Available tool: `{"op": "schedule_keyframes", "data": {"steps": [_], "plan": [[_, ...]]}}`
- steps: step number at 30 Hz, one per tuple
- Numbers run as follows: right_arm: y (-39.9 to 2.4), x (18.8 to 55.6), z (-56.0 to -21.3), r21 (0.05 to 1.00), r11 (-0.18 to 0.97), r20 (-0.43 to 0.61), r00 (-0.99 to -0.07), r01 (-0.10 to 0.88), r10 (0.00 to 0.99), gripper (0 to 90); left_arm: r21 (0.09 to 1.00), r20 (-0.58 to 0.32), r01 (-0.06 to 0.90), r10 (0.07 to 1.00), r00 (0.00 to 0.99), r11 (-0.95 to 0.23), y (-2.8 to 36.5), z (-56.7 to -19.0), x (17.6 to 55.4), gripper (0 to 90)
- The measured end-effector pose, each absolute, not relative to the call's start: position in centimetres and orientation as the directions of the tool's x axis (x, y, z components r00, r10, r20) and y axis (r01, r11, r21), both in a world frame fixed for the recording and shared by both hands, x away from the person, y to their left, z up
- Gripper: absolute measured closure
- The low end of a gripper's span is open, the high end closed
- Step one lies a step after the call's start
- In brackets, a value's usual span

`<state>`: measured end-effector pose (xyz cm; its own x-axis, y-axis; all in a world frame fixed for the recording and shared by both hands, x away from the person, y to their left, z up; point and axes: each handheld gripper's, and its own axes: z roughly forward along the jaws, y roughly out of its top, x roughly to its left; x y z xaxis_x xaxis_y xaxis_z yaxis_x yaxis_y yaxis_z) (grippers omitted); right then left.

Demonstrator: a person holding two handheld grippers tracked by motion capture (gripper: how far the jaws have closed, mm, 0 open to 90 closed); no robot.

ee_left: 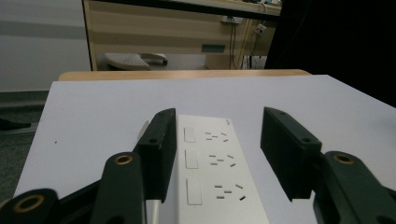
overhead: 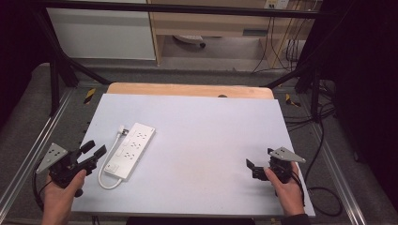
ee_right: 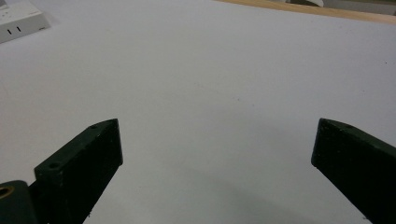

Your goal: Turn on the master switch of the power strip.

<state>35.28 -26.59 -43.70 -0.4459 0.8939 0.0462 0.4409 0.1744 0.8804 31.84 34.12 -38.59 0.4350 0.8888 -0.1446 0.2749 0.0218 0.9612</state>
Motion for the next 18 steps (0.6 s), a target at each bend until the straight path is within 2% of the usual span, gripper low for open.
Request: {"op": "schedule_keyframes", "data": {"steps": [8,15,18], "plan": [[-26.49,35.27,-43.71,0.88,0.18,0.04,-0.446,0.44,0.894,2.4,0.957,-0.136,0.289,0.889,0.437,0.004,34.34,-38.68,31.83,63.4],[-26.19,35.27,-43.73,0.877,0.193,0.032,-0.454,0.44,0.89,2.4,0.948,-0.138,0.318,0.896,0.421,-0.003,34.56,-38.99,31.96,75.2],[-26.22,35.27,-43.74,0.877,0.189,0.036,-0.452,0.443,0.891,2.4,0.944,-0.141,0.33,0.897,0.419,-0.006,34.6,-39.09,32.02,77.6]]}}
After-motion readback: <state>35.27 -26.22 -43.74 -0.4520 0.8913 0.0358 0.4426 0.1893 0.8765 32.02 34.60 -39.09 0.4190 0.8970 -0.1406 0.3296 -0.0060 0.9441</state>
